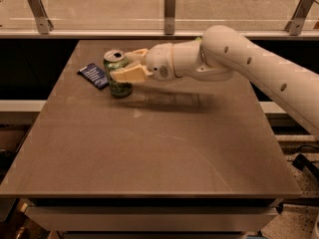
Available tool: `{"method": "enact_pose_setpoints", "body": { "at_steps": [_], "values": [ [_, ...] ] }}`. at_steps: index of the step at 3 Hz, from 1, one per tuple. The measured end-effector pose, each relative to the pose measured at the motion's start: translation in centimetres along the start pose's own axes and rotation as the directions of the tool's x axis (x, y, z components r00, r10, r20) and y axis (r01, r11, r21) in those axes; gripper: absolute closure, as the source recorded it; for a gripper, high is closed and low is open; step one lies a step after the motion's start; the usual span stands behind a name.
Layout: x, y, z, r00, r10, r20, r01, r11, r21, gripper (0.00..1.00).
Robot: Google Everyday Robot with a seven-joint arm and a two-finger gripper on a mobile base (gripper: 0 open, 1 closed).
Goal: Move green can near rxbar blueberry
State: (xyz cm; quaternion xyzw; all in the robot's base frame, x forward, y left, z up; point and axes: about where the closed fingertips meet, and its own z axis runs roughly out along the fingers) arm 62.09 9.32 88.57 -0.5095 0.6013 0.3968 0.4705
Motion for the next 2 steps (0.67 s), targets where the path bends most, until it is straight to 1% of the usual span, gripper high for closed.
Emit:
{"method": "enact_pose_setpoints", "body": {
  "at_steps": [2],
  "values": [
    [-0.13, 0.27, 0.46, 1.0, -0.002, 0.001, 0.002, 1.0, -0.009, 0.36]
  ]
}}
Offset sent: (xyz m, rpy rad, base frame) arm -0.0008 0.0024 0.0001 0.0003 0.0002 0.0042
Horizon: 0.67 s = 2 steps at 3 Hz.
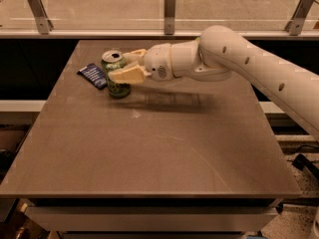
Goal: Move green can near rxbar blueberry
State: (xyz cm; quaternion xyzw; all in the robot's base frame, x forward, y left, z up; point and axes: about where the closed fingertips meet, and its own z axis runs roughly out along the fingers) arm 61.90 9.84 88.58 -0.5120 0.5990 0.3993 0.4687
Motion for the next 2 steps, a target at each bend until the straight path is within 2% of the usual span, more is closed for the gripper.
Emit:
{"method": "enact_pose_setpoints", "body": {
  "at_steps": [1, 2],
  "values": [
    [-0.07, 0.14, 0.23, 1.0, -0.001, 0.0, 0.001, 1.0, -0.005, 0.12],
    [-0.13, 0.26, 0.44, 1.0, -0.002, 0.001, 0.002, 1.0, -0.009, 0.0]
  ]
}}
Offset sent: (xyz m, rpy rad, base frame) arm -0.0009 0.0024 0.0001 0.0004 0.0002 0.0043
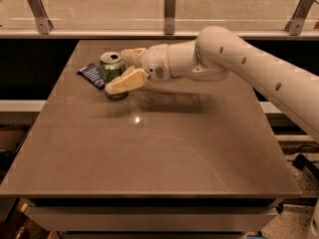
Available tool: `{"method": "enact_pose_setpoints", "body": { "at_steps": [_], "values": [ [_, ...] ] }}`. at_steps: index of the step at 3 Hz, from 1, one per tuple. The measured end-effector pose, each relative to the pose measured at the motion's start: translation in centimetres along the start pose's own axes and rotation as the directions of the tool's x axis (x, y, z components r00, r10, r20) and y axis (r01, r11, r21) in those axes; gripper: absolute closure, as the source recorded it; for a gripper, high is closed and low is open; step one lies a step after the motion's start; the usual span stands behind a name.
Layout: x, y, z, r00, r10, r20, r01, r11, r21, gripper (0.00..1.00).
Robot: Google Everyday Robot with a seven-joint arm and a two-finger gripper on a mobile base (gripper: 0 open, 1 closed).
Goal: Move green can near rxbar blueberry
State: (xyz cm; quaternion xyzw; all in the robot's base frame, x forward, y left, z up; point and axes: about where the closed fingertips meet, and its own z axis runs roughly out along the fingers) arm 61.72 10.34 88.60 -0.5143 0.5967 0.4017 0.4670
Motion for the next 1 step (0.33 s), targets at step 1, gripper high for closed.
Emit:
{"method": "enact_pose_setpoints", "body": {
  "at_steps": [1],
  "values": [
    [0.0, 0.0, 0.01, 1.0, 0.0, 0.0, 0.0, 1.0, 0.0, 0.0]
  ]
}}
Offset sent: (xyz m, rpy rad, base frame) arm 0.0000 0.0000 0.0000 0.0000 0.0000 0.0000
